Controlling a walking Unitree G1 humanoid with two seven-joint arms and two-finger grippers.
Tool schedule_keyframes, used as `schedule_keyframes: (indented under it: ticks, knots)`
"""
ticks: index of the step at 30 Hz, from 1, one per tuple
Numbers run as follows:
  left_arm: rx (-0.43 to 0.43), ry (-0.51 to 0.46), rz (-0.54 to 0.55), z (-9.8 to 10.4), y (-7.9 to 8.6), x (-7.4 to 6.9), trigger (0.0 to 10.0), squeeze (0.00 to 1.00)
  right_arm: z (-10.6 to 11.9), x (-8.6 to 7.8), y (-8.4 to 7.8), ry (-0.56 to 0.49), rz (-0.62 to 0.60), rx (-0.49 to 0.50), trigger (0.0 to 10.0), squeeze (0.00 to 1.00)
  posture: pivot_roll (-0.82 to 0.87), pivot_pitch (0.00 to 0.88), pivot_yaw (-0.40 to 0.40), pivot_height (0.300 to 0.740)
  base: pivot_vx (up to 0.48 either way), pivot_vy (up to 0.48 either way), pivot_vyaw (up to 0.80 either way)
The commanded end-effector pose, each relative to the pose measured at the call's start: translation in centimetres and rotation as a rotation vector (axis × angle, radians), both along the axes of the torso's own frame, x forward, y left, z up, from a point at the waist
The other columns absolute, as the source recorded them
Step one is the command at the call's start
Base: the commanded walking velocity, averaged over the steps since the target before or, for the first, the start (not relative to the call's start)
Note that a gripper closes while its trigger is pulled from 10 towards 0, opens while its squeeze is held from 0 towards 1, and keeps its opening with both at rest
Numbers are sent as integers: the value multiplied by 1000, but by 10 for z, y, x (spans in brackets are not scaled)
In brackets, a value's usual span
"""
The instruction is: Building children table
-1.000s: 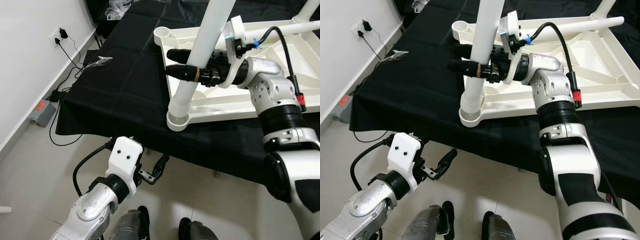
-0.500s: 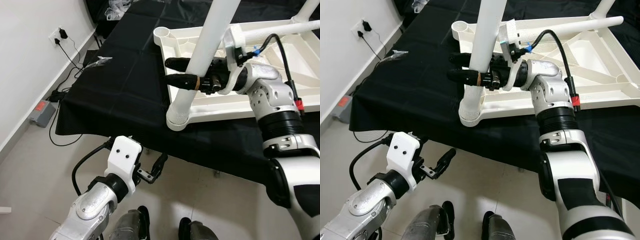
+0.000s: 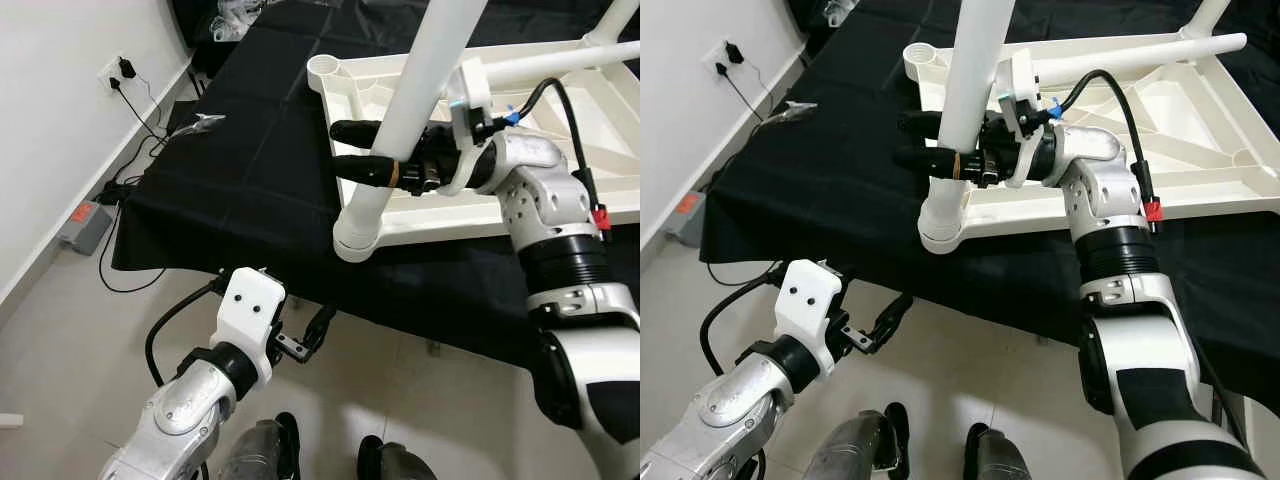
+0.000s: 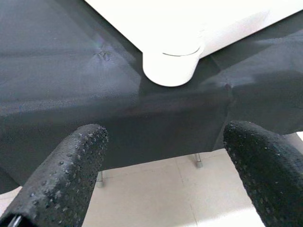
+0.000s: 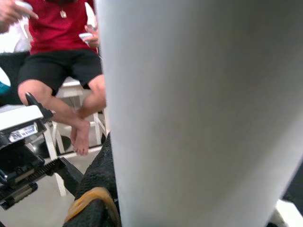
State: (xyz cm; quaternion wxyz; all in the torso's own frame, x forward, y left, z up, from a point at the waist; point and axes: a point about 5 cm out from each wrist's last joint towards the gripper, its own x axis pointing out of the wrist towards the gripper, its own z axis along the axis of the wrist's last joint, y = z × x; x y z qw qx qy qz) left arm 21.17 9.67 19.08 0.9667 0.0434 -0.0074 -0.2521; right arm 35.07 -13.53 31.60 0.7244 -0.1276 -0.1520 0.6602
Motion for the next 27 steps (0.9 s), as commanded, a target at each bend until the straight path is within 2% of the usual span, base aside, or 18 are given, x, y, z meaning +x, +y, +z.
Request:
schedule_keyframes:
  ticks: [1, 19, 24, 27]
  knots:
    - [13, 23, -5, -6, 0, 0, 10000, 0, -21, 1, 1, 56, -20, -83, 10000, 0, 223, 294, -1, 740, 0, 0, 0]
    - [5, 20, 3, -5, -1, 0, 10000, 0, -34, 2, 14, 103, -23, -141, 10000, 0, 216, 309, -14, 740, 0, 0, 0]
    - [3, 17, 6, -4, -2, 0, 10000, 0, -40, 6, 27, 129, -43, -153, 10000, 0, 212, 318, -20, 740, 0, 0, 0]
    - [4, 15, 7, -3, -2, 0, 10000, 0, -41, 7, 29, 133, -46, -155, 10000, 0, 213, 319, -21, 740, 0, 0, 0]
